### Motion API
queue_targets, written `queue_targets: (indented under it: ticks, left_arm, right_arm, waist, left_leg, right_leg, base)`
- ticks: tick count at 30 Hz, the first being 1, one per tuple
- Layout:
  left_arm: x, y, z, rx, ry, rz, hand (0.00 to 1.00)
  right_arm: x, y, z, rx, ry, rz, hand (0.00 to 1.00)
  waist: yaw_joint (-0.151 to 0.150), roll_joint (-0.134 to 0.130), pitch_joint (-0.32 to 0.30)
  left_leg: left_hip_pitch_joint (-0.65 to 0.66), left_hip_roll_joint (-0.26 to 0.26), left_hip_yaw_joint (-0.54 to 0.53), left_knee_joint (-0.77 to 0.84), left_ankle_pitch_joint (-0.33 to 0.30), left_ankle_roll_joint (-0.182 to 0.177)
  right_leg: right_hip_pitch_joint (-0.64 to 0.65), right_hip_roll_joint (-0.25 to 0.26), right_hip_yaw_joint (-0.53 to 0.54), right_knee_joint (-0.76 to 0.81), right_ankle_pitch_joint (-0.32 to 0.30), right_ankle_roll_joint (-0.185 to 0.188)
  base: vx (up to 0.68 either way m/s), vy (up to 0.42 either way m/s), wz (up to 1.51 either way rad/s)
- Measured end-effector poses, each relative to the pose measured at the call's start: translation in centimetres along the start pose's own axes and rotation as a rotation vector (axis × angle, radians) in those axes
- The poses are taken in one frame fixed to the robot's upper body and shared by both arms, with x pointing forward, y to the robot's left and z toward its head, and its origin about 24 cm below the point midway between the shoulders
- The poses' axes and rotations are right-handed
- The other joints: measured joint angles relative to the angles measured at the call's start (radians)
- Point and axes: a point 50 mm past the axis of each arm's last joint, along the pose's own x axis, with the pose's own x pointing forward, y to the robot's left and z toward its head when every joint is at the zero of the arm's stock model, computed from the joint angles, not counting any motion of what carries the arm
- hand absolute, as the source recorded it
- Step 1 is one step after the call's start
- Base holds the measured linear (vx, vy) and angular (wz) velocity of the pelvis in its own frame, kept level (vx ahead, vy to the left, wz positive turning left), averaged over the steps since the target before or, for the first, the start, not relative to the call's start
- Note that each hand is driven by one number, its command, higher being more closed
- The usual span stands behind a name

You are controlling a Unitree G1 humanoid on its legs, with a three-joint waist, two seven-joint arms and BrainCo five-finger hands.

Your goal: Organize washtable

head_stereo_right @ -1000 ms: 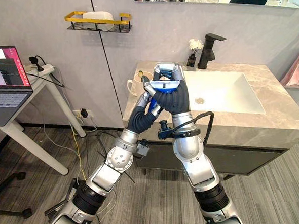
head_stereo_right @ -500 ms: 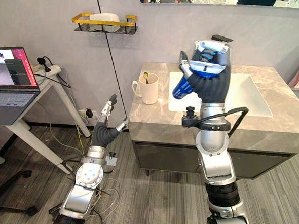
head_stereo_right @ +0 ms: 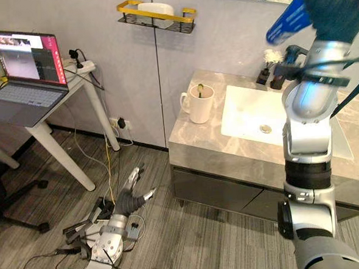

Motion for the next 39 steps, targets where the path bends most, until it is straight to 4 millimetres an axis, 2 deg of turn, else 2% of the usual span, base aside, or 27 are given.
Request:
queue_targets:
  ticks: [2,6,8,9,13,15,19,22,28,31,34,36,39]
  left_arm:
    - [-0.9,-0.1,-2.5,0.028,0.111,-0.010,0.00]
    - [-2.3,0.5,-4.9,0.074,0.225,-0.008,0.00]
    - [-2.7,0.7,-5.7,0.093,0.261,-0.009,0.00]
    - [-3.1,0.9,-6.7,0.101,0.312,-0.007,0.00]
    - [-4.0,1.5,-7.9,0.100,0.391,0.023,0.00]
    - [-4.2,2.0,-8.2,0.086,0.412,0.061,0.00]
    - [-4.5,2.5,-8.9,0.076,0.456,0.093,0.00]
    - [-5.1,2.6,-9.9,0.066,0.516,0.102,0.00]
    - [-4.1,3.2,-10.6,0.059,0.545,0.143,0.00]
    - [-3.8,3.6,-10.9,0.045,0.556,0.169,0.00]
    - [-4.0,4.0,-11.3,0.039,0.577,0.207,0.00]
    - [-4.5,4.4,-11.9,0.037,0.610,0.226,0.00]
    - [-5.5,4.6,-12.8,0.035,0.671,0.233,0.00]
  right_arm:
    - [1.6,-0.7,-0.2,0.016,0.003,-0.033,1.00]
    - [2.9,-1.2,-0.9,0.105,0.043,-0.047,1.00]
    - [2.8,-1.2,-1.6,0.173,0.094,-0.033,1.00]
    - [2.6,-0.8,-2.3,0.229,0.142,-0.012,1.00]
    - [2.0,-0.3,-2.9,0.365,0.208,0.029,1.00]
    - [0.6,-1.0,-2.9,0.403,0.228,0.045,1.00]
    - [-0.5,-1.4,-2.2,0.432,0.221,0.075,1.00]
    - [-1.2,-2.0,-2.6,0.435,0.245,0.079,1.00]
    - [-0.9,-2.5,-2.4,0.444,0.221,0.080,1.00]
    - [-0.4,-3.0,-2.1,0.409,0.204,0.099,1.00]
    - [1.1,-3.6,-1.3,0.381,0.161,0.108,1.00]
    - [2.3,-4.0,-0.3,0.398,0.100,0.075,1.00]
    - [2.9,-4.8,0.3,0.402,0.062,0.044,1.00]
  waist:
    - [0.020,-0.015,0.008]
    - [0.034,-0.038,0.014]
    - [0.053,-0.055,0.014]
    - [0.054,-0.064,0.019]
    - [0.056,-0.082,0.031]
    - [0.060,-0.090,0.035]
    - [0.056,-0.097,0.043]
    - [0.049,-0.096,0.045]
    - [0.049,-0.102,0.083]
    - [0.050,-0.102,0.099]
    - [0.050,-0.099,0.118]
    - [0.050,-0.097,0.123]
    - [0.054,-0.091,0.128]
  left_leg:
    - [-0.009,0.001,-0.009,0.000,0.003,-0.001]
    - [-0.031,0.002,-0.031,0.001,0.008,-0.003]
    - [-0.044,0.006,-0.029,0.005,0.008,-0.004]
    - [-0.055,0.007,-0.029,0.011,0.008,-0.004]
    - [-0.073,0.011,-0.023,0.019,0.008,-0.004]
    - [-0.082,0.013,-0.030,0.019,0.007,-0.005]
    - [-0.112,0.013,-0.033,0.022,0.008,-0.005]
    - [-0.118,0.013,-0.036,0.029,0.006,-0.006]
    - [-0.168,0.015,-0.042,0.057,0.004,-0.009]
    - [-0.188,0.016,-0.045,0.071,0.004,-0.009]
    - [-0.191,0.017,-0.047,0.074,0.004,-0.009]
    - [-0.200,0.019,-0.043,0.074,0.004,-0.010]
    - [-0.214,0.020,-0.045,0.078,0.005,-0.010]
  right_leg:
    - [-0.002,0.000,-0.018,0.000,0.000,0.000]
    - [-0.008,0.001,-0.042,0.000,0.000,0.000]
    - [-0.021,0.005,-0.040,0.000,0.000,0.000]
    - [-0.027,0.007,-0.041,0.000,0.001,0.000]
    - [-0.044,0.004,-0.042,0.002,0.001,-0.001]
    - [-0.049,0.004,-0.048,0.003,0.001,-0.001]
    - [-0.076,0.003,-0.050,0.004,0.001,-0.001]
    - [-0.078,0.003,-0.051,0.004,0.002,-0.001]
    - [-0.115,0.008,-0.048,0.004,0.006,-0.006]
    - [-0.127,0.009,-0.049,0.004,0.008,-0.009]
    - [-0.128,0.010,-0.050,0.004,0.009,-0.010]
    - [-0.140,0.012,-0.048,0.005,0.011,-0.011]
    - [-0.150,0.012,-0.053,0.005,0.013,-0.014]
  base:
    - [-0.02,-0.009,0.18]
    - [-0.01,-0.004,0.20]
    - [0.00,-0.004,0.02]
    - [-0.01,-0.011,-0.06]
    - [-0.01,0.001,0.00]
    - [0.02,0.001,0.07]
    - [0.00,0.000,0.02]
    - [0.02,0.000,0.01]
    - [-0.02,-0.007,-0.01]
    - [-0.03,-0.005,0.02]
    - [-0.02,-0.002,0.00]
    - [-0.03,-0.001,-0.06]
    - [0.00,0.001,0.03]
